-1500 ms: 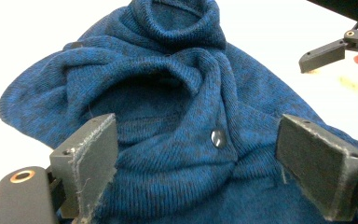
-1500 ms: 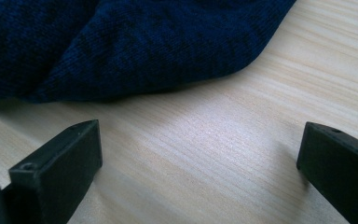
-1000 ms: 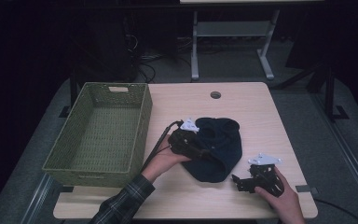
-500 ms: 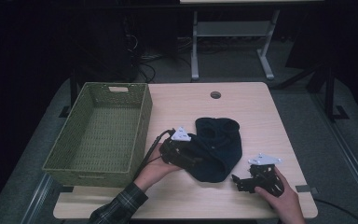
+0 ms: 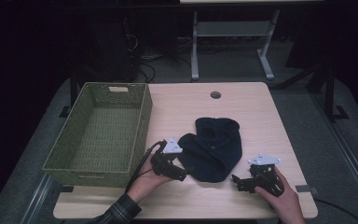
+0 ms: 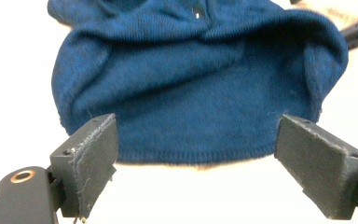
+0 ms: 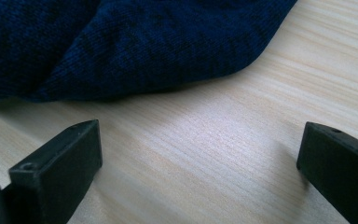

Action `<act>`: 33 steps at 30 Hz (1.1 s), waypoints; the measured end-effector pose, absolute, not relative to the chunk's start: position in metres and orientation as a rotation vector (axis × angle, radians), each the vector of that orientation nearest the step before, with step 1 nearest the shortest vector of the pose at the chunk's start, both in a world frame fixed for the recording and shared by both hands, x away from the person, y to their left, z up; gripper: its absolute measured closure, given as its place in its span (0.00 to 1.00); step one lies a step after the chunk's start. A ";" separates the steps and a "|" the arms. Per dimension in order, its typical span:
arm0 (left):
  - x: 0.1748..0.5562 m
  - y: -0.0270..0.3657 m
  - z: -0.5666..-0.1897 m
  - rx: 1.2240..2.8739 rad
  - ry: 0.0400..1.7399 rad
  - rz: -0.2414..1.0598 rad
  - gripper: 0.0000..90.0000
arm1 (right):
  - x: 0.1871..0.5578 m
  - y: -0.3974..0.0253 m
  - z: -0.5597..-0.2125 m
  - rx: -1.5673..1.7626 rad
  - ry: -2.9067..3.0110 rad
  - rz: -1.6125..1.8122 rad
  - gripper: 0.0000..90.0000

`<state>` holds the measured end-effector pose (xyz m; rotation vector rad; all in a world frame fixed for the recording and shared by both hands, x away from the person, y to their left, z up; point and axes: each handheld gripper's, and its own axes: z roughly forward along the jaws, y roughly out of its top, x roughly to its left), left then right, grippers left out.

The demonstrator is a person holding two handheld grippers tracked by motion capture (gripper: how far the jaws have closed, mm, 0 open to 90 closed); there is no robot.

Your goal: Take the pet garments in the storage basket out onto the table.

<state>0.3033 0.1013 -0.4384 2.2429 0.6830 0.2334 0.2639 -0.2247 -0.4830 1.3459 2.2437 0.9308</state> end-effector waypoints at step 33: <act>0.288 0.116 -0.478 2.259 0.685 0.289 0.14 | 0.264 -0.225 -0.483 1.346 2.243 0.930 0.00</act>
